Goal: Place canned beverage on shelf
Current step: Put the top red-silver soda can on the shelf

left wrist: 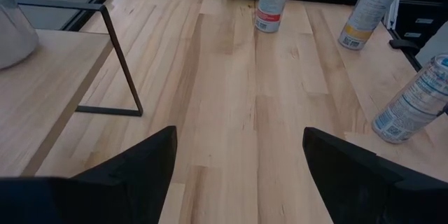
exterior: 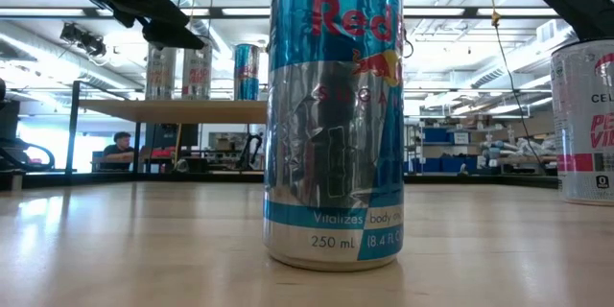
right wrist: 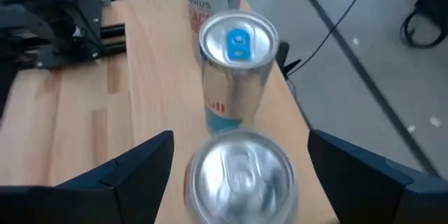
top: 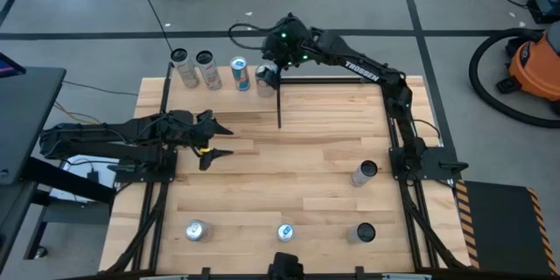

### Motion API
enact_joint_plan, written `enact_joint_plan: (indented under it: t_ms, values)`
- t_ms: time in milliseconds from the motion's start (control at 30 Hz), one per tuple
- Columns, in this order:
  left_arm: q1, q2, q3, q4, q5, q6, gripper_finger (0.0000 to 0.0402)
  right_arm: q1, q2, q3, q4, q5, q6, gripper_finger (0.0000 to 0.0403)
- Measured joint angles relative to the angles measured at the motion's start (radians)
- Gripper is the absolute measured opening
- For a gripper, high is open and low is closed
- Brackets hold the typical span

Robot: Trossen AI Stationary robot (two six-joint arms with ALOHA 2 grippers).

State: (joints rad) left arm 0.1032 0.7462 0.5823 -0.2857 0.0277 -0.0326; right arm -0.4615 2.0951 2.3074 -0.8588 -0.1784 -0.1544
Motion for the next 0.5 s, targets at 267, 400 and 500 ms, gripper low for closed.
enact_joint_plan:
  t_ms: [267,400,500]
  values:
    - [0.000,0.000,0.000,-0.002,0.000,0.000,0.0311,0.002,0.017,0.000,-0.017,0.025,-0.017,0.0339]
    - [0.000,0.000,0.000,-0.003,0.000,0.000,0.0311,0.003,0.014,0.000,-0.017,0.064,-0.032,0.0338]
    - [0.000,0.000,0.000,-0.003,0.000,0.000,0.0311,-0.004,0.014,0.000,-0.031,0.073,-0.033,0.0338]
